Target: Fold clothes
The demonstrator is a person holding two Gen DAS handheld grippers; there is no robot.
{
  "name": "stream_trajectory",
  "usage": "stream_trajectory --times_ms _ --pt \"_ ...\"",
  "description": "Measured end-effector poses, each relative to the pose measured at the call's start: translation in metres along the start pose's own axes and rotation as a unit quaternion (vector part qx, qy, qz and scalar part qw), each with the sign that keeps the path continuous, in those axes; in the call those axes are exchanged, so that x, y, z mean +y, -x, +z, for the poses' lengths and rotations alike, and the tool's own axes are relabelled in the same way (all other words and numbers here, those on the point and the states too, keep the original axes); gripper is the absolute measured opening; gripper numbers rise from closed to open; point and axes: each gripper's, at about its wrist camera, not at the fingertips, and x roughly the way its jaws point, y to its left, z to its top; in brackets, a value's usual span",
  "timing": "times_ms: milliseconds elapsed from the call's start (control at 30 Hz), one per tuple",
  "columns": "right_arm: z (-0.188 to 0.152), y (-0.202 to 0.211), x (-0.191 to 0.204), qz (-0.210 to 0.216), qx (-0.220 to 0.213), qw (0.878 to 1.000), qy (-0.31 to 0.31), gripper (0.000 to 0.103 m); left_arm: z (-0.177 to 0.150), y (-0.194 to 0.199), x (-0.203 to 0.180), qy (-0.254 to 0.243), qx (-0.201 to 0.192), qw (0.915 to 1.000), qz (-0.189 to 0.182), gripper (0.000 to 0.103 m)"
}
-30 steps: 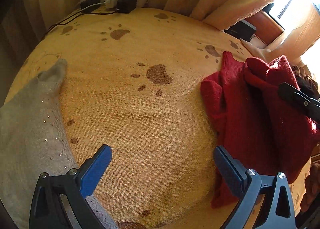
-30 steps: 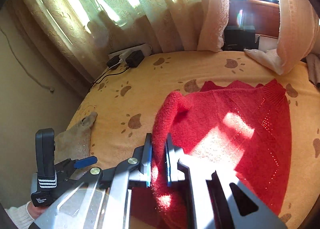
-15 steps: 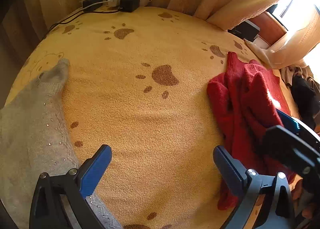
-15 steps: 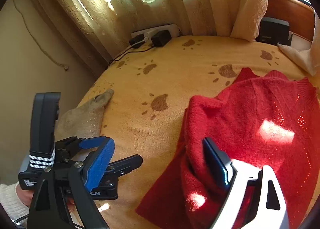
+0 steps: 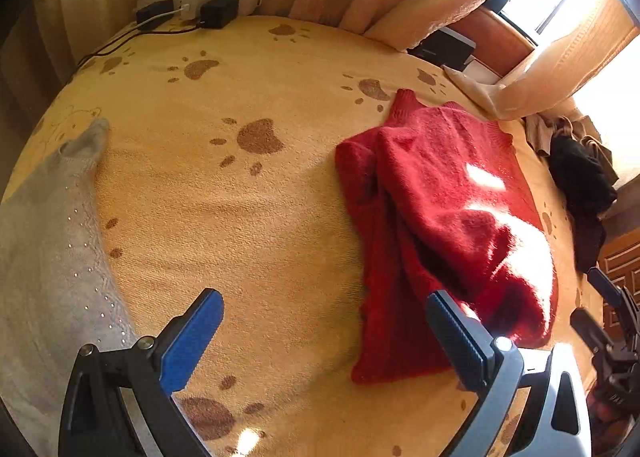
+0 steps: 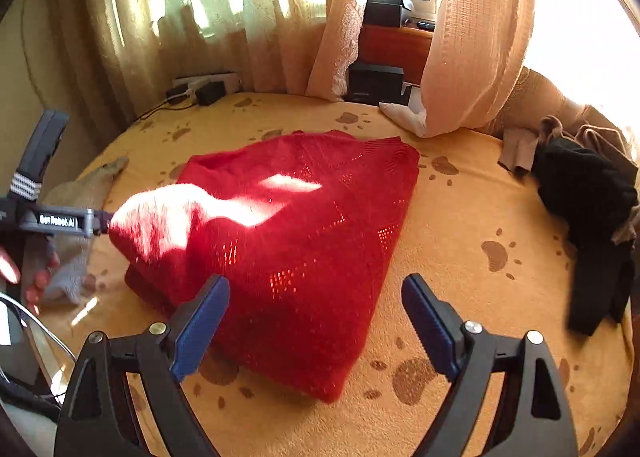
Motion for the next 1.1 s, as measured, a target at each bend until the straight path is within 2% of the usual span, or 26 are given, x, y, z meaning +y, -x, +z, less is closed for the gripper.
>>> stream_trajectory --times_ms 133,267,367,533,667,767,867,967,1033,1100 --pt "0.001 0.003 0.006 -0.001 -0.024 1.0 0.011 0.09 -0.008 0.009 -0.005 0.015 -0.001 0.9999 -0.002 0.103" --pt "0.02 -0.005 0.001 -0.032 -0.056 0.998 0.011 0.091 -0.01 0.021 -0.009 0.022 -0.015 0.9996 0.006 0.103" --pt "0.032 -0.03 0.003 -0.051 -0.047 0.997 0.027 0.091 -0.008 0.03 -0.009 0.03 -0.028 0.9991 0.011 0.103" --pt "0.013 -0.077 0.043 -0.018 -0.002 0.995 0.098 0.091 -0.002 0.045 -0.011 0.045 -0.049 0.9977 0.007 0.103" --pt "-0.004 -0.085 0.046 0.001 -0.015 0.996 0.084 0.093 0.0 0.051 -0.034 0.031 -0.053 0.9978 -0.026 0.103" --pt "-0.003 -0.084 0.037 0.026 -0.013 0.997 0.073 0.094 -0.002 0.044 -0.059 -0.019 -0.05 0.9971 -0.055 0.103" --pt "-0.001 -0.075 0.025 0.037 -0.006 0.997 0.067 0.095 -0.01 0.022 -0.073 -0.073 -0.033 0.9965 -0.023 0.103" --pt "-0.007 -0.058 0.007 0.022 -0.006 0.999 0.045 0.098 -0.02 -0.007 -0.067 -0.123 -0.011 0.9893 0.077 0.103" --pt "-0.016 -0.045 -0.01 0.01 -0.005 1.0 0.02 0.099 -0.026 -0.024 -0.051 -0.122 0.011 0.9863 0.11 0.103" --pt "-0.024 -0.034 -0.022 -0.001 -0.005 1.0 0.007 0.1 -0.029 -0.032 -0.035 -0.089 0.02 0.9913 0.095 0.103"
